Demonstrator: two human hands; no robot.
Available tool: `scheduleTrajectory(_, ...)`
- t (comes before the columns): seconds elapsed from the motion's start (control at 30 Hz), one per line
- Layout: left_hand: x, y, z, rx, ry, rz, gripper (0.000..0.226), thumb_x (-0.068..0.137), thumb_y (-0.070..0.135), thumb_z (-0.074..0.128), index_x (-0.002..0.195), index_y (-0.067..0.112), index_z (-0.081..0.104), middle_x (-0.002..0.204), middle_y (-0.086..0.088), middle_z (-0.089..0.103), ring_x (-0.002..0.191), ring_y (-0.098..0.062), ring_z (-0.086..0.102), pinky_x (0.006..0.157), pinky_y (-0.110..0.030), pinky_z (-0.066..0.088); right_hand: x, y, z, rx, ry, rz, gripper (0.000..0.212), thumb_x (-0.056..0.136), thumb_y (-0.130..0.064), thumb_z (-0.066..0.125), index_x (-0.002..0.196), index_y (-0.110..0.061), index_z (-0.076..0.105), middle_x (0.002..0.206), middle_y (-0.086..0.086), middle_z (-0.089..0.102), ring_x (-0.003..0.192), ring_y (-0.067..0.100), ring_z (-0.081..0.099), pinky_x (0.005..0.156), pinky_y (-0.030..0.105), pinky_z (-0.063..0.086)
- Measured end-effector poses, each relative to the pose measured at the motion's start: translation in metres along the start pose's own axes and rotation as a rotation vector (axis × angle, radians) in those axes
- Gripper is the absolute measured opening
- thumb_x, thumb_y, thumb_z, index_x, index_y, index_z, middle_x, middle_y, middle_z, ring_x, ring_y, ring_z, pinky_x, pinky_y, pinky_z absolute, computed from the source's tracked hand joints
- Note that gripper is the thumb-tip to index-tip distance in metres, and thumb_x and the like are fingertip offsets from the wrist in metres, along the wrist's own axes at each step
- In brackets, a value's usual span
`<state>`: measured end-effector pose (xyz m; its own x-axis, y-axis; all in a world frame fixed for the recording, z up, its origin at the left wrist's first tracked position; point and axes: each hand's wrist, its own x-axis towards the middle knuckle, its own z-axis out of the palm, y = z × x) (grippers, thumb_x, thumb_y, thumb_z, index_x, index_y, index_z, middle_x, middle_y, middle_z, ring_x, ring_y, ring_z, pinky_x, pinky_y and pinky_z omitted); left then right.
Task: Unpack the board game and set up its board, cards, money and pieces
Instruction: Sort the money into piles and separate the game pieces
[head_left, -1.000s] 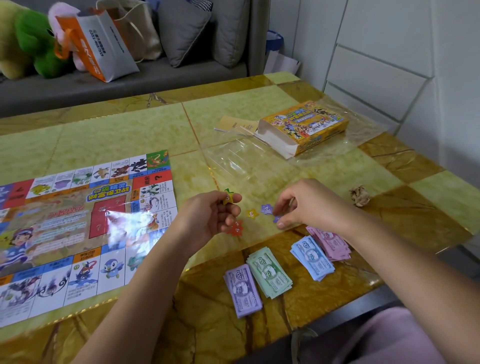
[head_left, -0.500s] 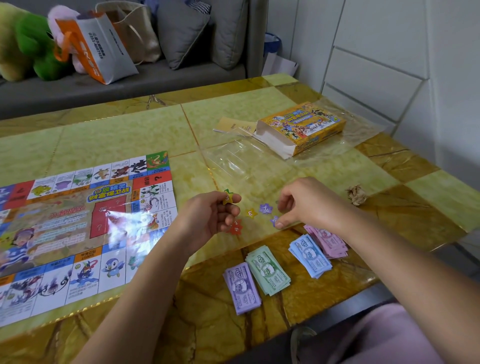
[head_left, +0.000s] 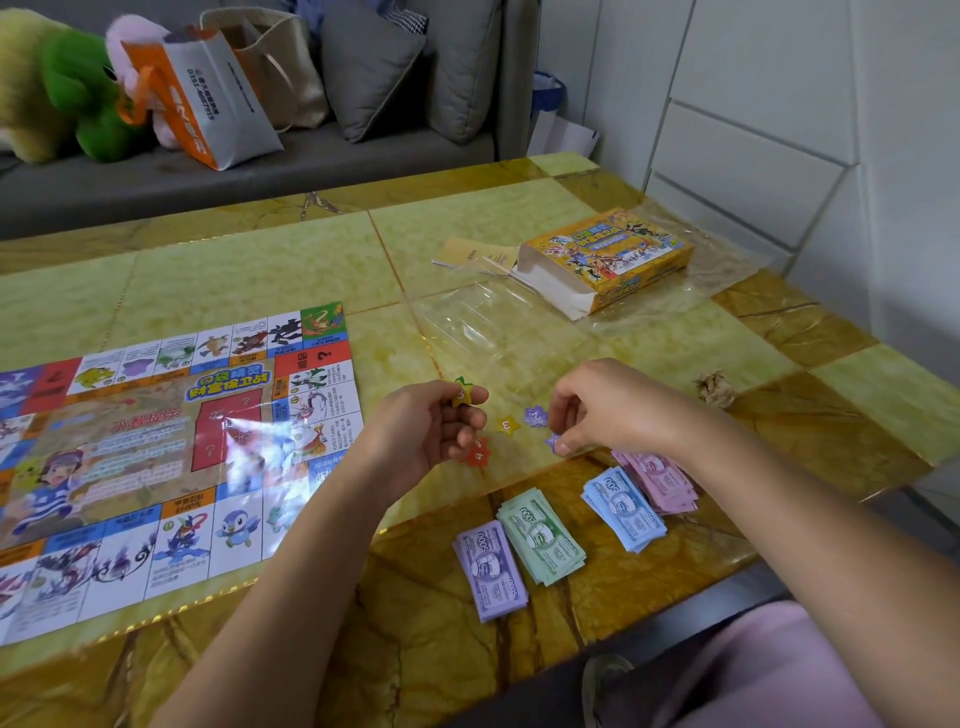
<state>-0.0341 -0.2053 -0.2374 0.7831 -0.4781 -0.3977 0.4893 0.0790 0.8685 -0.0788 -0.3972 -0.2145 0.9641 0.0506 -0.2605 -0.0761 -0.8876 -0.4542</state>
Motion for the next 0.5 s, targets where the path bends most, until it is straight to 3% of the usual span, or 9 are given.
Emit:
scheduleTrajectory(0.23, 0.001, 0.000, 0.000, 0.008, -0.011, -0.007, 0.031, 0.098, 0.012, 0.031, 0.085, 0.005, 0.058, 0.056, -0.004, 0.055, 0.039, -0.011, 0.043, 0.037, -0.019, 0.034, 0.003, 0.006, 0.000, 0.022, -0.023, -0.031, 0.021, 0.073, -0.015, 0.080, 0.087, -0.016, 0.063, 0.078, -0.009, 0.059, 0.069, 0.008, 0.058, 0.064, 0.024, 0.047)
scheduleTrajectory(0.33, 0.001, 0.000, -0.001, 0.043, -0.029, -0.001, 0.032, 0.099, 0.011, 0.032, 0.090, 0.003, 0.061, 0.058, -0.004, 0.060, 0.041, -0.009, 0.046, 0.039, -0.018, 0.036, 0.005, 0.010, 0.000, 0.204, -0.027, -0.036, 0.019, 0.074, -0.009, 0.079, 0.083, -0.017, 0.064, 0.077, 0.000, 0.067, 0.065, 0.008, 0.062, 0.063, 0.025, 0.051)
scheduleTrajectory(0.5, 0.002, -0.002, -0.002, 0.101, -0.047, 0.055, 0.031, 0.101, 0.009, 0.035, 0.101, 0.001, 0.065, 0.077, -0.006, 0.071, 0.048, -0.009, 0.055, 0.043, -0.017, 0.043, 0.013, 0.013, 0.000, 0.477, 0.126, 0.016, 0.010, 0.079, -0.004, 0.074, 0.084, -0.011, 0.069, 0.067, 0.000, 0.070, 0.055, 0.008, 0.062, 0.058, 0.017, 0.052)
